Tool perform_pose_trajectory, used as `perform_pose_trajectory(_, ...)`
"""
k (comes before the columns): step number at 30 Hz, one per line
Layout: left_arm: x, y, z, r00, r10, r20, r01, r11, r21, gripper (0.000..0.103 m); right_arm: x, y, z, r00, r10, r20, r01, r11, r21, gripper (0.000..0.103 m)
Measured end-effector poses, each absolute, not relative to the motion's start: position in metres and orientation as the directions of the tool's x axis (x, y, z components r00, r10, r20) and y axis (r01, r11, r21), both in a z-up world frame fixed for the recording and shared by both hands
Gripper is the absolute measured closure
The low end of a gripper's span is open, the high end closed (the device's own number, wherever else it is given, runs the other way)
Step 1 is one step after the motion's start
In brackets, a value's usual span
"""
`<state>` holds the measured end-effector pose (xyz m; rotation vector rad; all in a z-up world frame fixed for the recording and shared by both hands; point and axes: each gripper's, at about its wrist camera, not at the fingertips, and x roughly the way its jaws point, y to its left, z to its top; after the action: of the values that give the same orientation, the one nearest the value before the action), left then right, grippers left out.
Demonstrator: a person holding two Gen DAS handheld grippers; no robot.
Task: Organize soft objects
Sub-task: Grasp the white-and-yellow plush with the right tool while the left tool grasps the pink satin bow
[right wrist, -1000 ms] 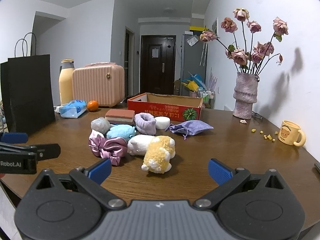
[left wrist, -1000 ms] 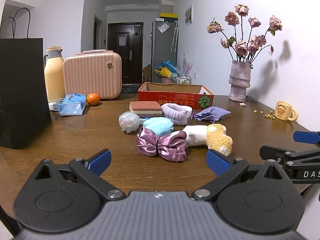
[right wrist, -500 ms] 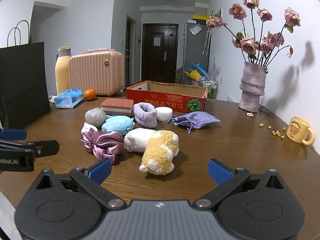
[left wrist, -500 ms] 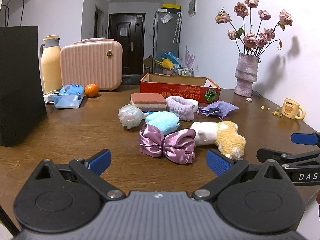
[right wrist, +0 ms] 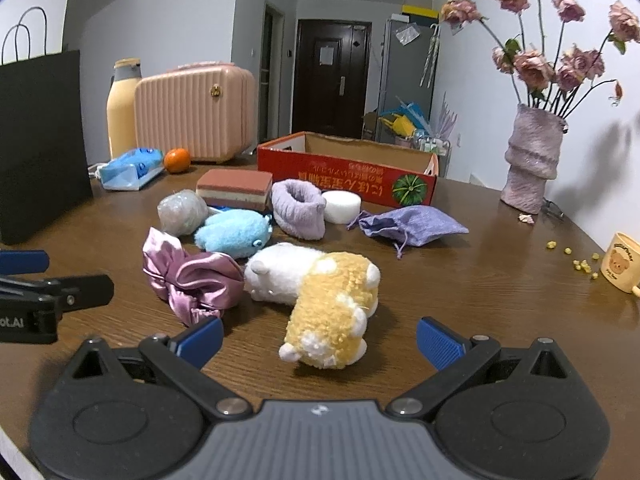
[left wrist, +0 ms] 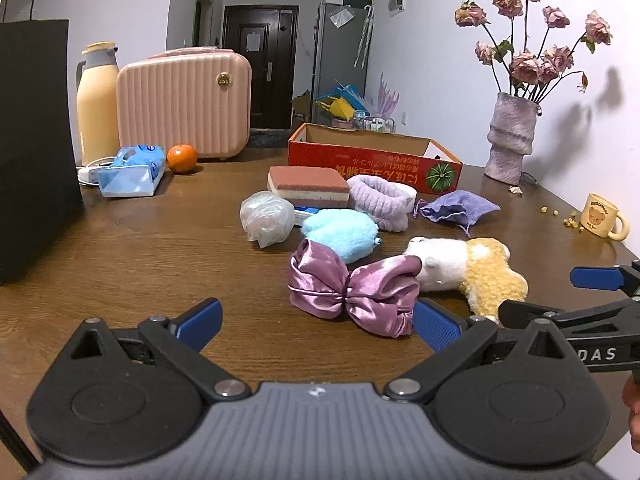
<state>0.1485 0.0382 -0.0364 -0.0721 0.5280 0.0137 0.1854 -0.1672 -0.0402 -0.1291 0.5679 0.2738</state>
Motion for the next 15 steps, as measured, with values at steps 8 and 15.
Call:
perform_pose_trajectory(8,0.168,0.041,-0.043,0.854,-0.014,-0.520,-0.035,0.996,-0.085,0.000,0.220,-0.158,-0.052,0.778,0.218,-0.590,-0.312,0.948,-0.061,0.007)
perform_pose_trajectory(15,0.182,0.038,-0.048,0.844,-0.007,-0.537,-0.045,0.996,-0.083,0.000,0.249,-0.156,-0.064,0.751,0.225,-0.621,-0.332,0.941,-0.061,0.018)
